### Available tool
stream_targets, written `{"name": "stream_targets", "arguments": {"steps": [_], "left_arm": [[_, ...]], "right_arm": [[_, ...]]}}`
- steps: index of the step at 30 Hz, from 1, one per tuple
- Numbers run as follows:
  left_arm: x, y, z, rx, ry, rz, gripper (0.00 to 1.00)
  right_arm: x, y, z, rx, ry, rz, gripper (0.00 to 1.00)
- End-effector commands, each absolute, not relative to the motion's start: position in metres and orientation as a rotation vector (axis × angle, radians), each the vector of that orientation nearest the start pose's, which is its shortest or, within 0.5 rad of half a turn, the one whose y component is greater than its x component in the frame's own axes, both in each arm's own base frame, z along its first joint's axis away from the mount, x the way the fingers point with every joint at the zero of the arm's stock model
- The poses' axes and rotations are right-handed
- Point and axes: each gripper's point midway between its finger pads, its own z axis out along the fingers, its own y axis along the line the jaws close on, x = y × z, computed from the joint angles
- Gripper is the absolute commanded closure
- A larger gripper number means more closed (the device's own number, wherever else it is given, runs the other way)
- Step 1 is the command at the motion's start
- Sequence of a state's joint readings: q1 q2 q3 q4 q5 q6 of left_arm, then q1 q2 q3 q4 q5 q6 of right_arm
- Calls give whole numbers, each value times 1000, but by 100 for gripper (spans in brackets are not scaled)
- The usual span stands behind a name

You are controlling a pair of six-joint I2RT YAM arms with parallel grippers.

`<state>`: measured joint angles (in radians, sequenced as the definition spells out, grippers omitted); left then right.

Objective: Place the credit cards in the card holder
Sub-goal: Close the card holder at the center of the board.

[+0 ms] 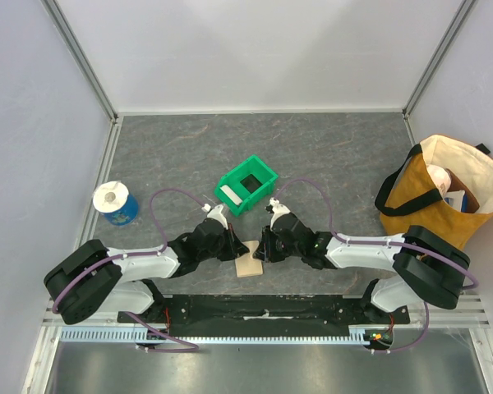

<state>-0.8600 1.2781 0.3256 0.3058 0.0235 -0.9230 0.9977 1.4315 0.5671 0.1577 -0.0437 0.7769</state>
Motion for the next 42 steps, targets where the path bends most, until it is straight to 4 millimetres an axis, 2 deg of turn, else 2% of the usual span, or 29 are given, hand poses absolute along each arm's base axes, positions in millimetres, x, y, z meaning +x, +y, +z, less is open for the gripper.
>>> {"name": "stream_targets", "arguments": {"steps": [1, 10, 18, 25, 38, 42], "left_arm": [[177, -254, 18, -17, 2450, -849, 98], [176, -254, 18, -16, 2450, -853, 98], [176, -254, 19, -18, 2447, -856, 98], [177, -255, 19, -16, 2447, -856, 98], [176, -255, 19, -14, 2446, -858, 98], [176, -254, 20, -16, 2442, -859, 98]], "right_arm": [[164, 319, 44, -291, 2443, 906, 75], [171, 334, 48, -307, 2426, 935, 76], [170, 336, 46, -305, 2433, 931, 78], [174, 334, 40, -325, 2445, 830, 80], [163, 319, 10, -398, 2554, 611, 87], [159, 312, 2, -409, 2586, 547, 93]]}}
